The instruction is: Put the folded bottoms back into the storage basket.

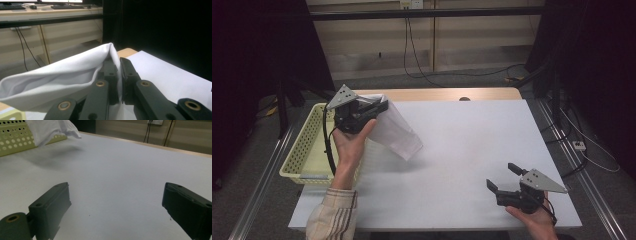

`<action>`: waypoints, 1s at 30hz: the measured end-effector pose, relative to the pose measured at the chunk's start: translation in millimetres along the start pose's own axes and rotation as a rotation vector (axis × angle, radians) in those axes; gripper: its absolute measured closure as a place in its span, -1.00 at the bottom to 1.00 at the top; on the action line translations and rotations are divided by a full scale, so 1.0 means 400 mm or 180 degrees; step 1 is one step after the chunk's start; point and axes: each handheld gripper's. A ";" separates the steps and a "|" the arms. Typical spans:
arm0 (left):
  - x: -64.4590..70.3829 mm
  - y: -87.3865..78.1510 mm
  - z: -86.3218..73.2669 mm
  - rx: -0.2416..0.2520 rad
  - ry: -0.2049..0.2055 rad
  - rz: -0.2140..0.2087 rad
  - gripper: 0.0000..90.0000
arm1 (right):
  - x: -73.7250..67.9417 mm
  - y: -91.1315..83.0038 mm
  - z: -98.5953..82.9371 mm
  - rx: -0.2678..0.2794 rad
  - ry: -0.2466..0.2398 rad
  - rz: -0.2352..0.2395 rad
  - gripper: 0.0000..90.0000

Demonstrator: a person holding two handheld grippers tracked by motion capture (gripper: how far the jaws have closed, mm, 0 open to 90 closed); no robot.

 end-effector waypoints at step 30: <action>-0.018 -0.156 0.056 0.0383 0.0078 0.0255 0.90 | -0.005 -0.003 0.000 0.0022 0.0005 0.0040 -0.83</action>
Point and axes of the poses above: each handheld gripper's, and its own axes: y roughly forward along the jaws, z roughly out of its top, x roughly to its right, and after that the axes turned 4 degrees about y, right-handed
